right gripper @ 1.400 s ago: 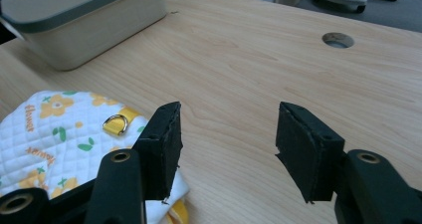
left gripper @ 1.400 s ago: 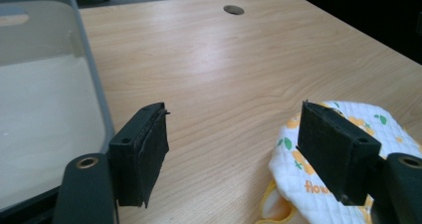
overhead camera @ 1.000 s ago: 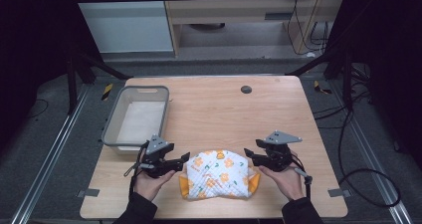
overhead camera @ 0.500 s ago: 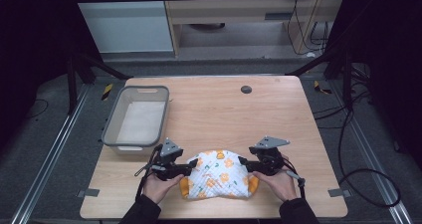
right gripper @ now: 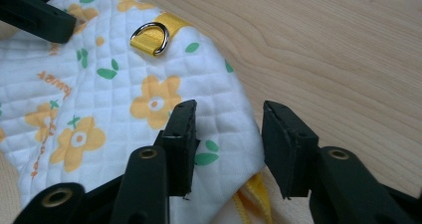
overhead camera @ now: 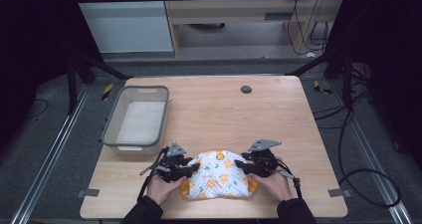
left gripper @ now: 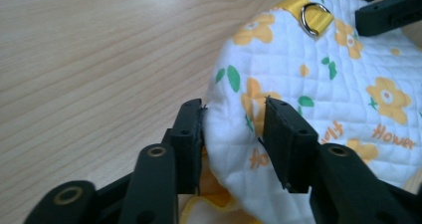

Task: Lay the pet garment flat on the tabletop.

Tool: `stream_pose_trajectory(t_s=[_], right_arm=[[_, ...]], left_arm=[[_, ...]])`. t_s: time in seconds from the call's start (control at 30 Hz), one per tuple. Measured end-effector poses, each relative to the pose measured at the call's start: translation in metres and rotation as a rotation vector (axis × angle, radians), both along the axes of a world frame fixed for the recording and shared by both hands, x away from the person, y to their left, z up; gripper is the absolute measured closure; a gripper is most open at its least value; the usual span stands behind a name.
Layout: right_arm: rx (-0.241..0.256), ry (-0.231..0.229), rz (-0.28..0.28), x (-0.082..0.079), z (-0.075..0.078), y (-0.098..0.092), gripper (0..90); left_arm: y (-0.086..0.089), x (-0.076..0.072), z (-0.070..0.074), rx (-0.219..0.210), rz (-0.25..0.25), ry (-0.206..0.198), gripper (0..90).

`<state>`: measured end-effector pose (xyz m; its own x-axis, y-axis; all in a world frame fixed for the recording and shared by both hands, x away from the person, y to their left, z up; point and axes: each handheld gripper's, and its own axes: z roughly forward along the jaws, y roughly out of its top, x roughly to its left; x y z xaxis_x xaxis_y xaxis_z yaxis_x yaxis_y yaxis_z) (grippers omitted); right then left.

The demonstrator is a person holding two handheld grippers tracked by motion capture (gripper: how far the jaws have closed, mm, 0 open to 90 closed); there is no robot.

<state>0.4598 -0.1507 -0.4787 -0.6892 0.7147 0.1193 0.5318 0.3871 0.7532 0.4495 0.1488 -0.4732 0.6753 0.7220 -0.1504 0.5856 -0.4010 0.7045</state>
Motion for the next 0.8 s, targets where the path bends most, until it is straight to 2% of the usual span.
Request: stream_pose_trajectory(t_s=[0.1,0.17,0.3,0.43,0.53,0.57,0.6,0.67,0.7,0.73,0.77,0.8], right_arm=[[-0.003,0.014,0.012,-0.001,0.000,0.001,70.6],[-0.007,0.011,0.017,-0.001,0.000,0.001,72.7],[-0.011,0.004,0.015,-0.003,0.005,0.003,80.5],[0.001,-0.008,0.023,-0.007,0.011,0.002,84.0],[0.024,-0.027,0.034,-0.013,0.020,-0.003,85.6],[0.041,-0.047,0.039,-0.018,0.028,-0.006,86.0],[0.049,-0.059,0.045,-0.020,0.033,-0.007,86.0],[0.064,-0.087,0.049,-0.025,0.043,-0.009,86.0],[0.064,-0.087,0.049,-0.025,0.043,-0.009,86.0],[0.084,-0.120,0.051,-0.030,0.053,-0.011,86.0],[0.095,-0.137,0.047,-0.031,0.057,-0.012,85.9],[0.103,-0.153,0.042,-0.031,0.061,-0.013,85.8]], left_arm=[[-0.003,0.000,-0.002,0.004,-0.010,0.011,73.7],[-0.004,0.000,-0.002,0.005,-0.016,0.010,77.2],[-0.002,-0.002,0.001,-0.009,-0.016,-0.002,80.1],[0.001,-0.004,0.011,-0.030,-0.031,-0.024,80.6],[-0.001,-0.009,0.022,-0.028,-0.045,-0.067,80.8],[-0.002,-0.012,0.031,-0.030,-0.056,-0.094,80.8],[-0.002,-0.012,0.031,-0.030,-0.056,-0.094,80.8],[-0.004,-0.018,0.044,-0.046,-0.078,-0.118,80.8],[-0.004,-0.018,0.044,-0.046,-0.078,-0.118,80.8],[-0.006,-0.020,0.053,-0.050,-0.088,-0.143,80.8],[-0.006,-0.020,0.053,-0.050,-0.088,-0.143,80.8],[-0.008,-0.017,0.064,-0.059,-0.080,-0.176,80.8]])
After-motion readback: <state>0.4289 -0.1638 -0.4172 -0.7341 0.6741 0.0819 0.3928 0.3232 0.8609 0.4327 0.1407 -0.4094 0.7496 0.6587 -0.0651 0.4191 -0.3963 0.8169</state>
